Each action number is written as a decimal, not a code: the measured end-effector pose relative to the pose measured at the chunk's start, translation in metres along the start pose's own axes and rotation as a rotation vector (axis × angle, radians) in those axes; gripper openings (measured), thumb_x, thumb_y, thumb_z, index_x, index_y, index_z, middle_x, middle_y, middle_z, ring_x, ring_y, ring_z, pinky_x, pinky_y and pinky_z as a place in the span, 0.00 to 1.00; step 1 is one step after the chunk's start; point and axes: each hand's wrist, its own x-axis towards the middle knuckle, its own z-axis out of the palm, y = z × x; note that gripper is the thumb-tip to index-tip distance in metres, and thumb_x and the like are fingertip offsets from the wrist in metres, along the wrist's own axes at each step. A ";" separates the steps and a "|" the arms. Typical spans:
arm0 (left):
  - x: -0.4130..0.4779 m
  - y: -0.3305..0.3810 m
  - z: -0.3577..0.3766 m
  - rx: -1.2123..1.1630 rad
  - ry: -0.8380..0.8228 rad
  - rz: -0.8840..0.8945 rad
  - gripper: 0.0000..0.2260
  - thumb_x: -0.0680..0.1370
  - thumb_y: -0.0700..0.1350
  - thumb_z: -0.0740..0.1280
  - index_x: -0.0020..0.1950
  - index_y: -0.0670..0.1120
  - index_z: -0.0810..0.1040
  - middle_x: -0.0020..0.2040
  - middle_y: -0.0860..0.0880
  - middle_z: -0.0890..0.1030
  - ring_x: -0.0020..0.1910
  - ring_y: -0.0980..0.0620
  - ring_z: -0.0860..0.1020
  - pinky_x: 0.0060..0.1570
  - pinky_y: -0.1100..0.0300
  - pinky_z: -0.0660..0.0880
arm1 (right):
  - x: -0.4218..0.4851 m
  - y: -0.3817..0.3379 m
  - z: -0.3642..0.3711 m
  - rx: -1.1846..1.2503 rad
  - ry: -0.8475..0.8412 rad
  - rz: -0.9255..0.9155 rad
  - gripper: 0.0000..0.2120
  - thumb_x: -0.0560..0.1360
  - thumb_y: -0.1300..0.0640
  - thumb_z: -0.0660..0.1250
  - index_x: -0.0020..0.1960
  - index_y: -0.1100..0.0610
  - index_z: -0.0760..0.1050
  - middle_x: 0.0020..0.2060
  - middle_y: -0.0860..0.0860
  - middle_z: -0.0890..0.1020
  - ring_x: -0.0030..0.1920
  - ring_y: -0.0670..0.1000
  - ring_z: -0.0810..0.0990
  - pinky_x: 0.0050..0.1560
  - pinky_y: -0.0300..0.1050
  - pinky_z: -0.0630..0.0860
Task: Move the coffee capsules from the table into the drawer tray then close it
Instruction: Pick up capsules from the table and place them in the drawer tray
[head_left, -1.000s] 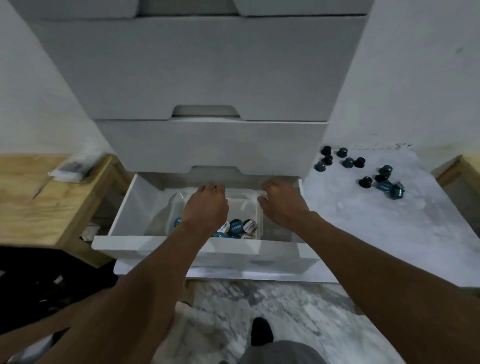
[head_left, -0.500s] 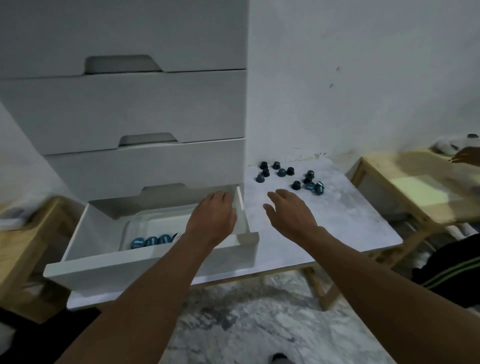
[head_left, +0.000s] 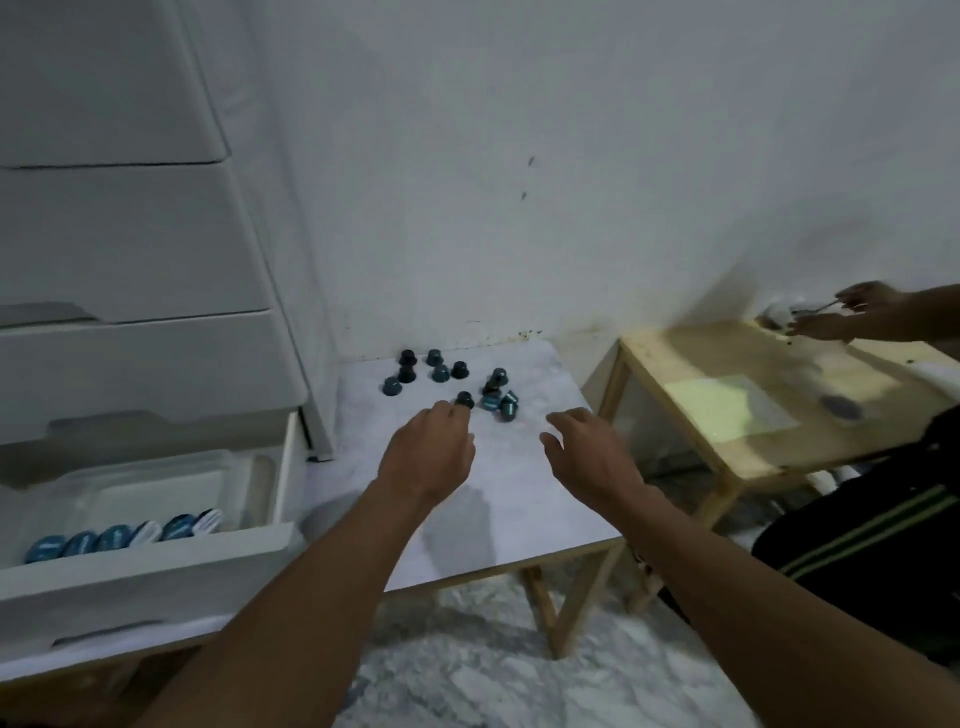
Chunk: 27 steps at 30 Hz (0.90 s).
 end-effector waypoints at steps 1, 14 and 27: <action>0.006 0.014 0.007 -0.015 -0.006 -0.013 0.15 0.81 0.48 0.56 0.64 0.43 0.71 0.59 0.45 0.75 0.55 0.45 0.76 0.50 0.55 0.73 | 0.002 0.015 -0.004 -0.003 -0.012 0.002 0.17 0.81 0.52 0.58 0.64 0.59 0.74 0.61 0.57 0.78 0.58 0.57 0.78 0.58 0.50 0.74; 0.094 0.058 0.062 -0.027 -0.094 -0.186 0.12 0.80 0.47 0.59 0.62 0.44 0.72 0.57 0.46 0.75 0.54 0.44 0.77 0.47 0.55 0.74 | 0.083 0.104 0.005 0.028 -0.133 -0.072 0.17 0.81 0.53 0.57 0.66 0.57 0.73 0.60 0.57 0.78 0.56 0.58 0.78 0.55 0.50 0.75; 0.194 0.029 0.151 -0.192 -0.226 -0.420 0.13 0.78 0.48 0.63 0.61 0.45 0.71 0.59 0.45 0.74 0.55 0.44 0.78 0.50 0.54 0.75 | 0.219 0.126 0.075 0.074 -0.418 -0.148 0.15 0.79 0.56 0.60 0.64 0.51 0.74 0.61 0.53 0.77 0.58 0.55 0.77 0.58 0.47 0.73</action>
